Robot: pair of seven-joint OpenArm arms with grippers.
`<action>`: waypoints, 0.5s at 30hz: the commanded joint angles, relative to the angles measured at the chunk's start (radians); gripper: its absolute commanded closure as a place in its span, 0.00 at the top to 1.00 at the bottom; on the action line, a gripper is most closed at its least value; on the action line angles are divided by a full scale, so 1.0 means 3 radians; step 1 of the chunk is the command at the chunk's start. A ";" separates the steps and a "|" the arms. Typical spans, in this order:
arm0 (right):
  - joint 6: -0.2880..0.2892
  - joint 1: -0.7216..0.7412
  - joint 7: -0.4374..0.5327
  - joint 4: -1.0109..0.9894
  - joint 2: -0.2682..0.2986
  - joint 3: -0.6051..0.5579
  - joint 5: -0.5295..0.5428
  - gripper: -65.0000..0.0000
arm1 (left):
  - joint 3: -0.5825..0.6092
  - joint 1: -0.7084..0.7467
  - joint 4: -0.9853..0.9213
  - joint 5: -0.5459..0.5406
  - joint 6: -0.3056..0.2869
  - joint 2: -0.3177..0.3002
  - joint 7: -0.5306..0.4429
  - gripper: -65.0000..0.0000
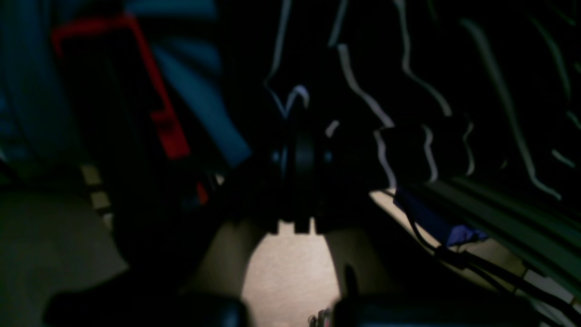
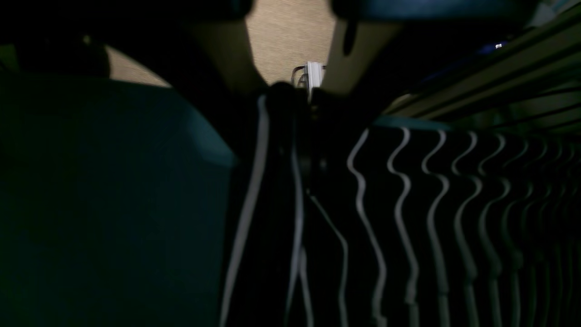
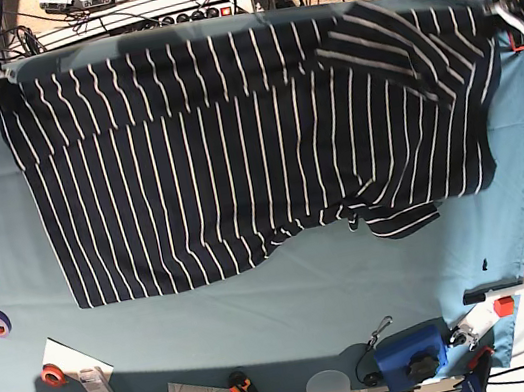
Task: Layout the t-shirt on the table in an organized manner, then fold the t-shirt properly
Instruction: 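Pull the shirt with both grippers to stretch it across the table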
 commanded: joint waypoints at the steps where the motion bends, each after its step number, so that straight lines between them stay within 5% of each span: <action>1: -0.0008 -0.0008 0.0114 0.0052 0.0086 0.0047 -0.0052 0.00 | -0.0039 0.0032 0.0045 0.0075 -0.0001 -0.0079 -0.0058 0.00; 15: -0.0008 -0.0008 -0.0027 0.0052 -0.0025 0.0038 -0.0052 0.00 | -0.0039 0.0050 0.0045 0.0074 -0.0067 0.0024 -0.0131 0.00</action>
